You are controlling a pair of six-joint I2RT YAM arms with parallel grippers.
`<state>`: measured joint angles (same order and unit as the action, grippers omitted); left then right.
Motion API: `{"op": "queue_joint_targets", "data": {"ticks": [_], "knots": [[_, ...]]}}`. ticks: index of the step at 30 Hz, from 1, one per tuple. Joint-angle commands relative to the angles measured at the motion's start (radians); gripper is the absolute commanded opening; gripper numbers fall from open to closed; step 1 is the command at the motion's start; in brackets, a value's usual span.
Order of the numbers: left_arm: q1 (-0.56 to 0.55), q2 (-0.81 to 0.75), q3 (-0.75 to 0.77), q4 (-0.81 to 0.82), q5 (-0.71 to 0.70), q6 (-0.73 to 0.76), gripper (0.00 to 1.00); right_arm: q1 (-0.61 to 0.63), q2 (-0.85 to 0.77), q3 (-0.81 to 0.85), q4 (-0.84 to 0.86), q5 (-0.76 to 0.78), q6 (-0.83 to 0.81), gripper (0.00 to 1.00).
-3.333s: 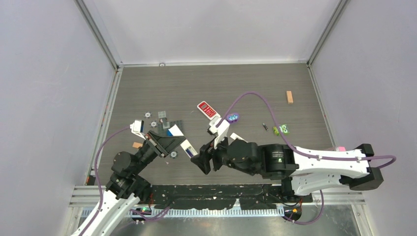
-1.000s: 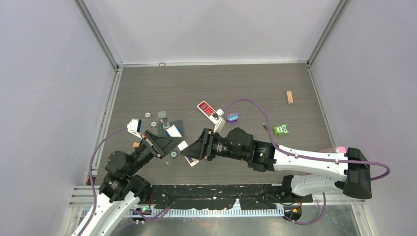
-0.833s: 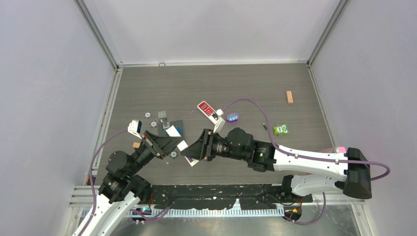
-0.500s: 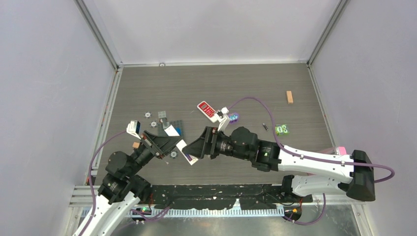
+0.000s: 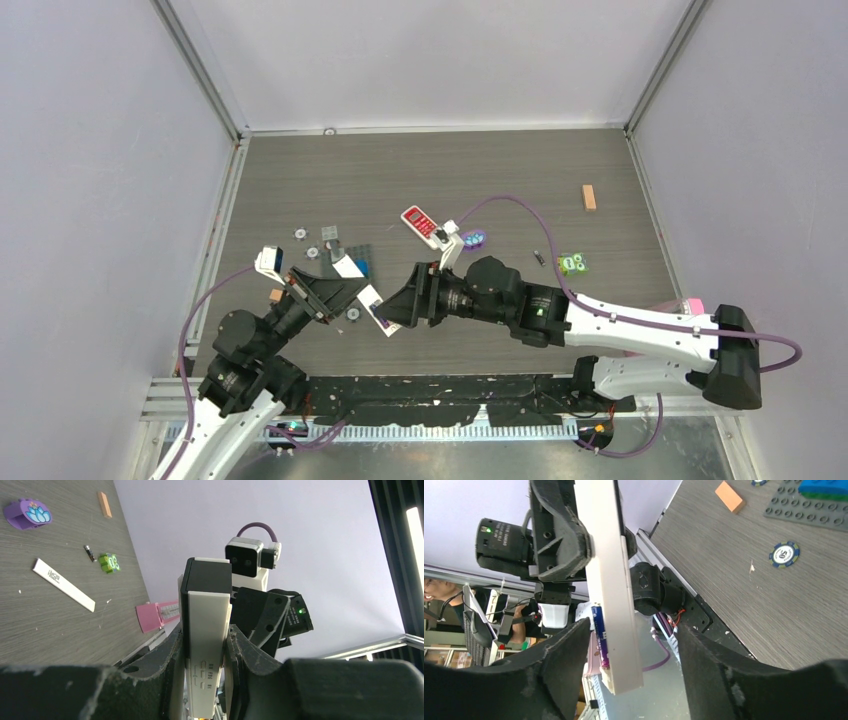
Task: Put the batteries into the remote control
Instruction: Load the battery into the remote control.
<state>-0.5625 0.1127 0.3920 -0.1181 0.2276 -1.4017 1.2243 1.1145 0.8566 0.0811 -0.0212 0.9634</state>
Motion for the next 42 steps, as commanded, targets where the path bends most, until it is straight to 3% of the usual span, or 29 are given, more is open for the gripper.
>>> {"op": "queue_joint_targets", "data": {"ticks": [1, 7, 11, 14, 17, 19, 21, 23, 25, 26, 28, 30, 34, 38, 42], "knots": [[0.001, -0.004, 0.017, 0.046, -0.001, 0.023, 0.00, -0.002, 0.028, 0.048, 0.019, -0.046, -0.027, 0.62], [0.000, -0.006, 0.023, 0.045, 0.002, 0.031, 0.00, -0.002, 0.038, 0.034, 0.033, -0.043, -0.002, 0.36], [0.000, -0.007, 0.025, 0.044, 0.003, 0.037, 0.00, -0.003, 0.038, 0.033, 0.036, -0.048, 0.002, 0.27], [0.001, -0.011, 0.025, 0.039, 0.003, 0.044, 0.00, -0.005, 0.034, 0.039, 0.034, -0.051, -0.001, 0.26], [0.001, -0.017, 0.028, 0.028, -0.002, 0.056, 0.00, -0.010, 0.022, 0.042, 0.022, -0.046, -0.002, 0.35], [0.001, -0.024, 0.030, 0.023, -0.008, 0.061, 0.00, -0.015, 0.014, 0.046, 0.001, -0.033, -0.012, 0.33], [0.000, -0.029, 0.030, 0.021, -0.011, 0.068, 0.00, -0.017, 0.012, 0.053, -0.023, -0.031, -0.030, 0.13], [0.001, -0.030, 0.030, 0.022, -0.013, 0.069, 0.00, -0.019, 0.017, 0.061, -0.037, -0.037, -0.036, 0.07], [0.000, -0.028, 0.031, 0.020, -0.011, 0.072, 0.00, -0.023, 0.025, 0.070, -0.046, -0.047, -0.036, 0.18], [0.001, -0.026, 0.032, 0.019, -0.010, 0.073, 0.00, -0.023, 0.026, 0.073, -0.047, -0.048, -0.034, 0.37], [0.000, -0.027, 0.033, 0.012, -0.013, 0.079, 0.00, -0.025, 0.019, 0.074, -0.047, -0.046, -0.032, 0.57], [0.000, -0.030, 0.034, 0.006, -0.016, 0.085, 0.00, -0.028, 0.004, 0.074, -0.047, -0.038, -0.030, 0.70], [0.000, -0.032, 0.033, -0.004, -0.020, 0.095, 0.01, -0.050, -0.047, 0.059, -0.047, -0.016, -0.026, 0.83], [0.001, -0.031, 0.032, -0.021, -0.025, 0.114, 0.01, -0.110, -0.113, 0.028, -0.116, 0.014, -0.029, 0.85], [0.000, -0.044, 0.029, -0.053, -0.038, 0.143, 0.01, -0.234, -0.194, -0.001, -0.316, 0.119, -0.092, 0.84]]}}
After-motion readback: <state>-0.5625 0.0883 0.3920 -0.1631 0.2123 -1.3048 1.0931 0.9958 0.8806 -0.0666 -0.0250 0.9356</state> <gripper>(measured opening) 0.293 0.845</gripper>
